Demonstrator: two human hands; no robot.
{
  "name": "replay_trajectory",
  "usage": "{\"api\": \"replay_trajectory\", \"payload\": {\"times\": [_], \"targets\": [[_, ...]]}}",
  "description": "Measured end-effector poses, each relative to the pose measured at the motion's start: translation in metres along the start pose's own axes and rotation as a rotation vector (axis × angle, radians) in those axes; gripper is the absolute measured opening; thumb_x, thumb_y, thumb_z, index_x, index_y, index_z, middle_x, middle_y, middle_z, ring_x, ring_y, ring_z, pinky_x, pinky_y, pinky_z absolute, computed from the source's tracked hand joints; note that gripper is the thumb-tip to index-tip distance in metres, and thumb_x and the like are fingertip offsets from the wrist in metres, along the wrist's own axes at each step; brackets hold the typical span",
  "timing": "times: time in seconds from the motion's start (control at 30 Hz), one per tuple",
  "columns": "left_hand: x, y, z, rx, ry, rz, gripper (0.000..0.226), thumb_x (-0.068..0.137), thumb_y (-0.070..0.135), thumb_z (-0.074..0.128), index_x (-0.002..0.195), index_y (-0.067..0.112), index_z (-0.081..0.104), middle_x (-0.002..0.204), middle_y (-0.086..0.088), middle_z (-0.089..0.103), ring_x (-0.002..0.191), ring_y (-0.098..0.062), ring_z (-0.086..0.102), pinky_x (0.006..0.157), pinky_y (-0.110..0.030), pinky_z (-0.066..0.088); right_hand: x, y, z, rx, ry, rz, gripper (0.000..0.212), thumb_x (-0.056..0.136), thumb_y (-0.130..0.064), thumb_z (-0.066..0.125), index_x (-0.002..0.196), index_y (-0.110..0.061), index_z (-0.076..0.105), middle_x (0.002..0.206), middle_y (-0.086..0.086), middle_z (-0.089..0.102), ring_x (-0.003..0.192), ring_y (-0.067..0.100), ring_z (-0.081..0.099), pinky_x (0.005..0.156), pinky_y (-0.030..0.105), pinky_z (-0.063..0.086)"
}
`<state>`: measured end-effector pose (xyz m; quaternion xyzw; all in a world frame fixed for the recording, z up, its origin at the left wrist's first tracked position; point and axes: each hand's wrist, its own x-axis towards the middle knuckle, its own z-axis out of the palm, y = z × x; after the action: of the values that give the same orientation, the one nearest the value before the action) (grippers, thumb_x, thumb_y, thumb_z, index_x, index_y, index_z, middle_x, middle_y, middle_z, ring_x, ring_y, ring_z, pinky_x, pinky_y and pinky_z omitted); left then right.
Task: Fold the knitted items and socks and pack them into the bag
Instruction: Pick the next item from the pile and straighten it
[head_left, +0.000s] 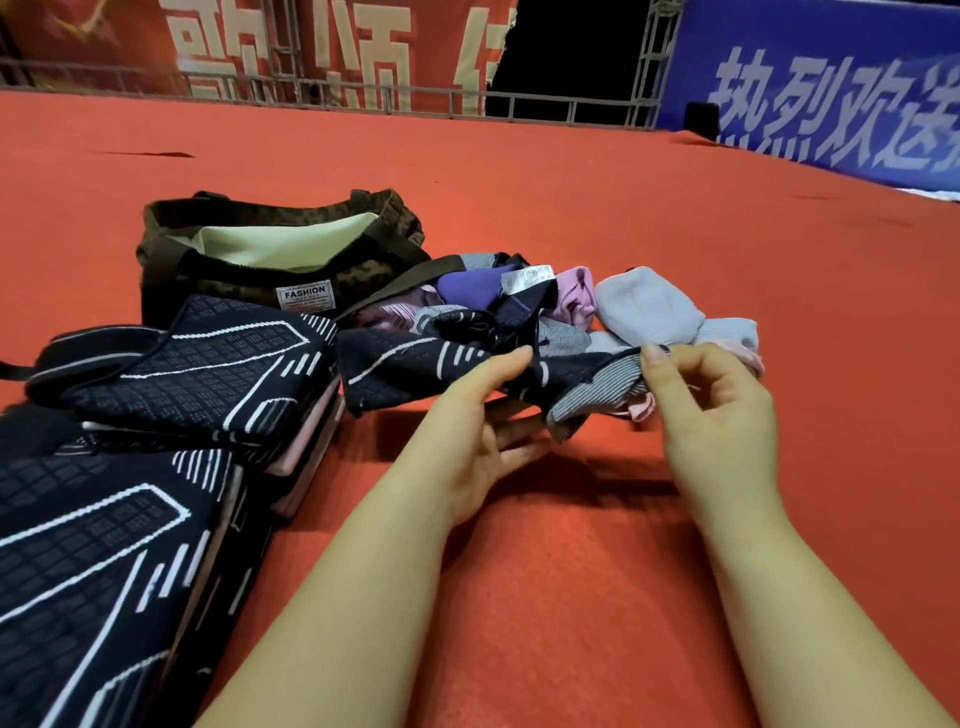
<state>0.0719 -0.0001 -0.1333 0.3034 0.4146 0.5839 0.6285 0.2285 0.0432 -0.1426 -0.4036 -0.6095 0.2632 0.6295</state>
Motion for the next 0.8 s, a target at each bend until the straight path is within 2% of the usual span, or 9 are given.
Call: {"api": "replay_trajectory", "payload": {"times": [0.1, 0.17, 0.23, 0.3, 0.4, 0.47, 0.6, 0.67, 0.8], "targets": [[-0.006, 0.0, 0.004, 0.147, -0.083, 0.054, 0.034, 0.06, 0.029, 0.071, 0.094, 0.023, 0.069, 0.099, 0.002, 0.071, 0.084, -0.014, 0.066, 0.078, -0.027, 0.049, 0.001, -0.001, 0.001, 0.087, -0.009, 0.065, 0.028, 0.088, -0.025, 0.064, 0.072, -0.005, 0.053, 0.063, -0.006, 0.052, 0.059, 0.001, 0.043, 0.058, 0.012, 0.037], [-0.011, -0.002, 0.007, 0.22, -0.11, 0.064, 0.042, 0.061, 0.028, 0.07, 0.101, 0.016, 0.068, 0.097, 0.001, 0.072, 0.084, -0.012, 0.066, 0.081, -0.025, 0.048, 0.0, -0.006, 0.003, 0.162, 0.023, 0.103, 0.028, 0.086, -0.021, 0.067, 0.071, -0.012, 0.045, 0.061, -0.005, 0.048, 0.057, 0.003, 0.042, 0.057, 0.015, 0.036], [-0.019, -0.003, 0.008, 0.271, -0.128, 0.039, 0.046, 0.064, 0.021, 0.071, 0.107, 0.008, 0.064, 0.095, 0.0, 0.073, 0.085, -0.011, 0.068, 0.081, -0.025, 0.047, -0.002, -0.014, 0.001, 0.262, 0.056, 0.178, 0.029, 0.08, -0.024, 0.071, 0.078, -0.019, 0.043, 0.064, -0.007, 0.052, 0.065, 0.01, 0.05, 0.065, 0.026, 0.042], [-0.03, -0.003, 0.008, 0.317, -0.158, 0.004, 0.03, 0.072, 0.01, 0.072, 0.099, 0.01, 0.06, 0.088, 0.002, 0.073, 0.079, -0.007, 0.068, 0.075, -0.022, 0.047, -0.01, -0.024, -0.006, 0.267, 0.078, 0.225, 0.025, 0.078, -0.028, 0.071, 0.089, -0.024, 0.048, 0.068, -0.007, 0.058, 0.071, 0.015, 0.054, 0.071, 0.036, 0.043], [-0.056, -0.004, 0.011, 0.413, -0.162, -0.035, 0.01, 0.088, 0.005, 0.06, 0.093, 0.011, 0.054, 0.083, -0.003, 0.064, 0.065, -0.004, 0.06, 0.062, -0.015, 0.045, -0.036, -0.044, -0.025, 0.169, 0.021, 0.227, 0.018, 0.087, -0.029, 0.065, 0.101, -0.019, 0.062, 0.071, -0.012, 0.064, 0.07, 0.004, 0.058, 0.071, 0.022, 0.045], [-0.079, -0.01, 0.013, 0.526, -0.17, -0.012, 0.012, 0.093, 0.01, 0.054, 0.104, 0.004, 0.055, 0.084, -0.014, 0.054, 0.057, -0.005, 0.051, 0.054, -0.016, 0.036, -0.061, -0.06, -0.04, 0.085, -0.092, 0.198, 0.019, 0.091, -0.029, 0.056, 0.091, -0.015, 0.069, 0.076, -0.008, 0.069, 0.069, -0.002, 0.06, 0.067, 0.012, 0.045], [-0.122, -0.022, 0.016, 0.721, -0.013, 0.138, 0.02, 0.095, 0.009, 0.051, 0.084, 0.013, 0.066, 0.075, -0.004, 0.064, 0.049, 0.001, 0.054, 0.051, -0.013, 0.041, -0.105, -0.085, -0.063, -0.033, -0.239, 0.221, 0.015, 0.087, -0.027, 0.062, 0.079, -0.018, 0.071, 0.079, -0.003, 0.073, 0.074, 0.005, 0.061, 0.071, 0.016, 0.047], [-0.141, -0.024, 0.017, 0.629, 0.032, 0.122, 0.02, 0.095, 0.011, 0.051, 0.08, 0.015, 0.064, 0.072, -0.002, 0.063, 0.052, -0.001, 0.055, 0.05, -0.009, 0.041, -0.122, -0.094, -0.069, -0.064, -0.25, 0.213, 0.009, 0.086, -0.021, 0.065, 0.079, -0.019, 0.071, 0.081, -0.001, 0.073, 0.076, 0.008, 0.062, 0.075, 0.023, 0.049], [-0.179, -0.028, 0.019, 0.271, -0.035, 0.02, 0.014, 0.091, 0.009, 0.056, 0.086, 0.015, 0.068, 0.075, 0.002, 0.071, 0.06, -0.003, 0.063, 0.053, -0.011, 0.047, -0.144, -0.119, -0.072, -0.018, -0.243, 0.167, 0.012, 0.084, -0.009, 0.067, 0.079, -0.021, 0.069, 0.071, -0.014, 0.071, 0.063, -0.004, 0.062, 0.062, 0.009, 0.045]]}}
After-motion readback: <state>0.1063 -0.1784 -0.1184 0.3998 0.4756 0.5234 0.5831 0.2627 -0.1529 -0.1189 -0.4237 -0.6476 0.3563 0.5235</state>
